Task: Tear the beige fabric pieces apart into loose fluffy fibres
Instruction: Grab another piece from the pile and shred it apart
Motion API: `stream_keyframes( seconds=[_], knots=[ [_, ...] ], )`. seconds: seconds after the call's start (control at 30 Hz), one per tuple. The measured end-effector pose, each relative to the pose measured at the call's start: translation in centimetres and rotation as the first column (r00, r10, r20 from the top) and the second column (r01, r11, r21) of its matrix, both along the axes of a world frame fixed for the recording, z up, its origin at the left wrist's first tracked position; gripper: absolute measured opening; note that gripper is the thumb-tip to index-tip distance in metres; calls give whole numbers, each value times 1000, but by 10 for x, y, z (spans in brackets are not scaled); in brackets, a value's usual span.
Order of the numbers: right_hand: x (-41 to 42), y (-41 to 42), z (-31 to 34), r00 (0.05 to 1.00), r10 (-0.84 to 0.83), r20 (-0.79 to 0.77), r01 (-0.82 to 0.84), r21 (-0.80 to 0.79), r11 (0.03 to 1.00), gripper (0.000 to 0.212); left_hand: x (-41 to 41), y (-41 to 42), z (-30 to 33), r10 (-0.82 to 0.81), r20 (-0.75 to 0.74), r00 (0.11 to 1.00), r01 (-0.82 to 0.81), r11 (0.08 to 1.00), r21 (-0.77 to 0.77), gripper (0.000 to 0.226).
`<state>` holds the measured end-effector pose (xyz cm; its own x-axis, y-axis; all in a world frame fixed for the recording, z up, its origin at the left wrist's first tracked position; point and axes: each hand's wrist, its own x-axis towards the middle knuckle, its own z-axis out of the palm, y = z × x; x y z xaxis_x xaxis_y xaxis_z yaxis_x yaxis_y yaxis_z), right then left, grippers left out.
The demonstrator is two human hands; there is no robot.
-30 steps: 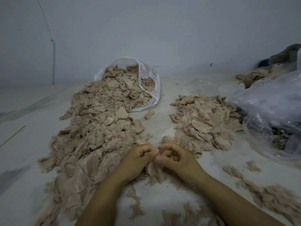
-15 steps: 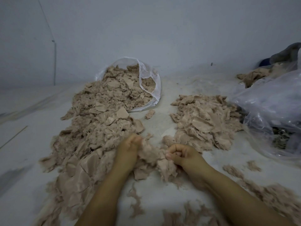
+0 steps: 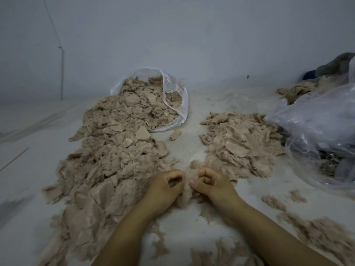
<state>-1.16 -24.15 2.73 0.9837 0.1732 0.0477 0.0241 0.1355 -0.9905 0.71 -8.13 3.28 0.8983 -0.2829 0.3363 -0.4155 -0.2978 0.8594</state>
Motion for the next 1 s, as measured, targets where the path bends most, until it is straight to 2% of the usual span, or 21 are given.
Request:
stream_keyframes(
  seconds=[0.07, 0.13, 0.2, 0.3, 0.4, 0.43, 0.53, 0.67, 0.73, 0.8, 0.87, 0.9, 0.93, 1.0],
  knots=[
    [0, 1, 0, 999, -30, 25, 30, 4, 1000, 8, 2, 0, 0, 79, -27, 997, -81, 993, -83, 36],
    [0, 1, 2, 998, -53, 21, 52, 71, 996, 14, 6, 2, 1, 181, -42, 983, -186, 967, -173, 28],
    [1, -1, 1, 998, -61, 9, 61, 72, 996, 20, 8, 4, 1, 209, -9, 978, -208, 967, -145, 25],
    [2, -2, 1, 997, 13, -82, -4, 102, 995, 7, 4, 1, 1, 172, 138, 975, -171, 985, -22, 31],
    [2, -4, 0, 989, 37, -143, -29, 57, 998, 40, 2, 0, -1, 123, 263, 957, -139, 989, 45, 32],
    [2, -3, 0, 990, 31, -140, -29, 15, 999, 38, 2, 0, -1, 110, 275, 955, -128, 991, 50, 34],
    [0, -1, -2, 994, -6, -111, 5, -15, 1000, 9, 2, 2, -2, 108, 291, 951, -129, 990, 52, 36],
    [2, 0, 1, 988, -155, 9, 156, -57, 986, 9, 5, 0, -1, 279, 183, 943, -275, 960, -44, 39],
    [3, -2, 0, 976, -216, 35, 218, -43, 975, 9, 6, 2, 0, 357, 96, 929, -344, 930, -128, 31],
    [3, -3, -1, 967, -244, 73, 248, -55, 967, 10, 3, 4, 1, 282, -12, 959, -281, 951, -127, 13],
    [2, 0, -2, 966, -233, 113, 242, -77, 967, 9, -1, 0, -2, 150, -72, 986, -152, 988, -18, 27],
    [1, 1, -1, 963, -236, 129, 248, -85, 965, 9, -2, -4, -2, 113, -63, 992, -112, 994, 20, 23],
    [1, 2, -2, 955, -261, 139, 274, -88, 958, 9, -3, -8, -1, 89, -49, 995, -89, 996, 16, 13],
    [2, 1, -3, 936, -330, 127, 339, -60, 939, 11, -2, -9, 1, 83, -57, 995, -85, 996, -23, 18]
  ],
)
